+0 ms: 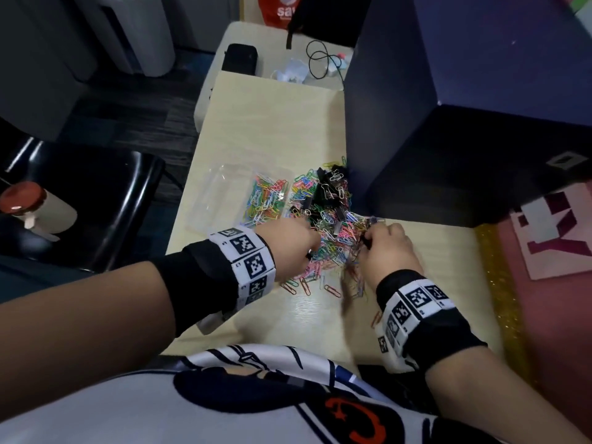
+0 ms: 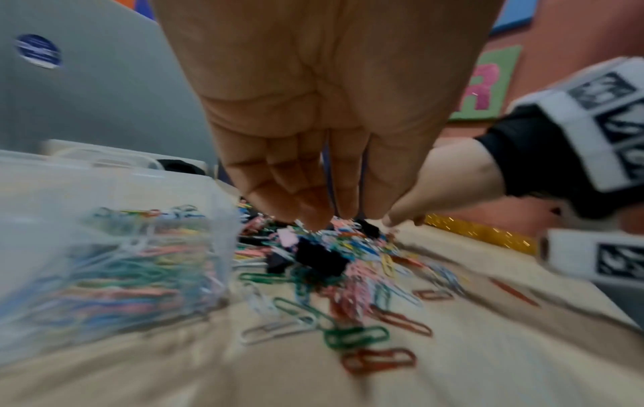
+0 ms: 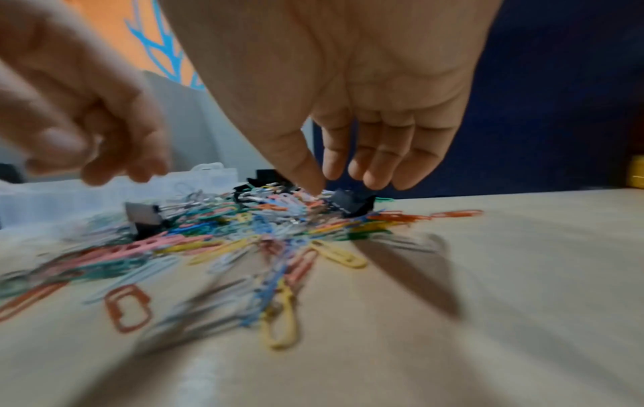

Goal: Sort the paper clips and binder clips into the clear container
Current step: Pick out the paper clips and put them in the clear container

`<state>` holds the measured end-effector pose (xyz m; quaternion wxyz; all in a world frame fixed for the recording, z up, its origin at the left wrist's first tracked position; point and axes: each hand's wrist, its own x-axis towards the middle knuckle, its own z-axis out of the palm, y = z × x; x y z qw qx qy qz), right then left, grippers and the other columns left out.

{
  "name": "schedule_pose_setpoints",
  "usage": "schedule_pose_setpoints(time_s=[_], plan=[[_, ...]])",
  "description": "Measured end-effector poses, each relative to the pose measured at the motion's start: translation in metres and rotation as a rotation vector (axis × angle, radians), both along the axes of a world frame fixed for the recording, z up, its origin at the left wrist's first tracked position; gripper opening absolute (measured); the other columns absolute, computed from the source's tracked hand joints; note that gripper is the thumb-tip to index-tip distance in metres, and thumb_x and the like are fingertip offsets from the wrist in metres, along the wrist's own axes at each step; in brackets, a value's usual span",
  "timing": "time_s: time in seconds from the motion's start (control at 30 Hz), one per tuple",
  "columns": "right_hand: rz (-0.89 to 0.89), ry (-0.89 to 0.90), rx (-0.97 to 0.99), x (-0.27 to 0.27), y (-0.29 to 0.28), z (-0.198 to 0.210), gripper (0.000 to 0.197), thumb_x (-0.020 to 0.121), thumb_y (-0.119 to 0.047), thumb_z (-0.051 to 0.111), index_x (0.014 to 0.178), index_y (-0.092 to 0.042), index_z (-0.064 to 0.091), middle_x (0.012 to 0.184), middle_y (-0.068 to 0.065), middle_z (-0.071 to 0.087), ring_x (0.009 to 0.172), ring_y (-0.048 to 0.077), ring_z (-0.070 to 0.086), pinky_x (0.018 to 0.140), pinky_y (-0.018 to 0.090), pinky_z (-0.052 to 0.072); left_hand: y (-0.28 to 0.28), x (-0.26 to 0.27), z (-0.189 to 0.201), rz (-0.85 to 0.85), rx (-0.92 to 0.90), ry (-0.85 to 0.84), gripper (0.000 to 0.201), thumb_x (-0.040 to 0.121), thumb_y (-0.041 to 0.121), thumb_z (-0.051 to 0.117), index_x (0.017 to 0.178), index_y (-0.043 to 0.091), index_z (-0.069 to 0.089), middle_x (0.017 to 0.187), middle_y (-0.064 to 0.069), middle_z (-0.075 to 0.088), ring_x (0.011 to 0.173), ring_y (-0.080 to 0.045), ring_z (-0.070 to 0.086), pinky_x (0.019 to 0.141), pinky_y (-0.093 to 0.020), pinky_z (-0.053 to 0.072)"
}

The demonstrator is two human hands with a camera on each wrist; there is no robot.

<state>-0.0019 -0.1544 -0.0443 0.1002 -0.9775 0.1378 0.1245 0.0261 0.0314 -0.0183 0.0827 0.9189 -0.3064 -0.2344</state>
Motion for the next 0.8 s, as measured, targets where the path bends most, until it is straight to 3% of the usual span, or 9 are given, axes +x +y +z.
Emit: schedule_pose_setpoints(time_s=[0.1,0.17,0.27,0.33,0.43,0.5,0.57,0.7,0.8], plan=[[-0.163,0.031,0.031,-0.003,-0.026,-0.001,0.035,0.092,-0.009,0.044,0.126,-0.011,0.047,0.13,0.015,0.041,0.119,0.035,0.042,0.097,0.038,0.038,-0.014,-0.011,-0.009,-0.08,0.088,0.013,0.039,0.087,0.021,0.053,0.126,0.023,0.052,0.12,-0.004,0.048,0.109,-0.027,0.051,0.085,-0.043,0.051],[-0.204,0.133,0.039,-0.004,-0.039,-0.004,0.044,0.09,-0.004,0.037,0.132,-0.016,0.043,0.139,0.013,0.036,0.125,0.034,0.037,0.101,0.037,0.035,-0.022,-0.017,-0.015,-0.112,0.138,0.006,0.045,0.086,0.023,0.055,0.13,0.021,0.048,0.127,-0.004,0.044,0.114,-0.027,0.045,0.089,-0.046,0.049],[-0.048,0.237,0.029,-0.012,-0.041,-0.008,0.069,0.082,0.004,0.033,0.145,-0.022,0.03,0.152,0.004,0.021,0.134,0.029,0.025,0.108,0.034,0.03,-0.031,-0.021,-0.021,-0.122,0.169,-0.046,0.05,0.085,0.024,0.054,0.133,0.019,0.041,0.135,-0.005,0.04,0.118,-0.028,0.04,0.092,-0.045,0.045],[0.083,0.196,0.07,-0.02,-0.037,-0.008,0.075,0.078,0.006,0.035,0.147,-0.024,0.029,0.152,0.002,0.023,0.134,0.027,0.024,0.109,0.031,0.028,-0.036,-0.02,-0.023,-0.098,0.183,-0.072,0.051,0.086,0.024,0.053,0.135,0.019,0.039,0.136,-0.004,0.038,0.12,-0.027,0.038,0.092,-0.044,0.042],[0.177,0.152,0.137,-0.027,-0.035,-0.007,0.059,0.085,-0.001,0.041,0.14,-0.021,0.042,0.142,0.004,0.035,0.129,0.025,0.034,0.106,0.029,0.031,-0.044,-0.017,-0.021,-0.069,0.206,-0.1,0.053,0.084,0.027,0.055,0.135,0.02,0.039,0.133,-0.004,0.041,0.121,-0.026,0.039,0.095,-0.045,0.039],[0.13,0.181,0.129,-0.025,-0.04,-0.001,0.045,0.089,-0.014,0.05,0.133,-0.02,0.048,0.136,0.005,0.038,0.124,0.026,0.042,0.102,0.031,0.038,-0.049,-0.016,-0.018,-0.052,0.217,-0.109,0.056,0.082,0.031,0.059,0.133,0.019,0.04,0.13,-0.004,0.042,0.121,-0.027,0.04,0.096,-0.045,0.039],[0.103,0.277,0.066,-0.023,-0.046,0.013,0.043,0.086,-0.024,0.058,0.127,-0.017,0.048,0.131,0.007,0.043,0.117,0.028,0.05,0.095,0.033,0.044,-0.053,-0.015,-0.015,-0.05,0.232,-0.129,0.061,0.079,0.036,0.065,0.132,0.019,0.04,0.126,-0.005,0.043,0.119,-0.027,0.042,0.094,-0.044,0.039],[0.423,0.655,-0.162,-0.029,-0.04,0.035,0.032,0.091,-0.026,0.055,0.119,-0.009,0.06,0.117,0.011,0.063,0.107,0.028,0.061,0.084,0.031,0.049,-0.06,-0.015,-0.015,-0.055,0.292,-0.141,0.072,0.073,0.042,0.072,0.132,0.019,0.038,0.125,-0.005,0.042,0.117,-0.026,0.043,0.091,-0.043,0.039],[0.48,0.64,-0.139,-0.03,-0.031,0.021,0.028,0.09,-0.028,0.056,0.113,-0.015,0.066,0.111,0.009,0.065,0.103,0.028,0.062,0.077,0.029,0.046,-0.064,-0.013,-0.017,-0.02,0.296,-0.151,0.068,0.077,0.039,0.07,0.132,0.017,0.037,0.127,-0.005,0.044,0.118,-0.026,0.044,0.092,-0.042,0.04]])
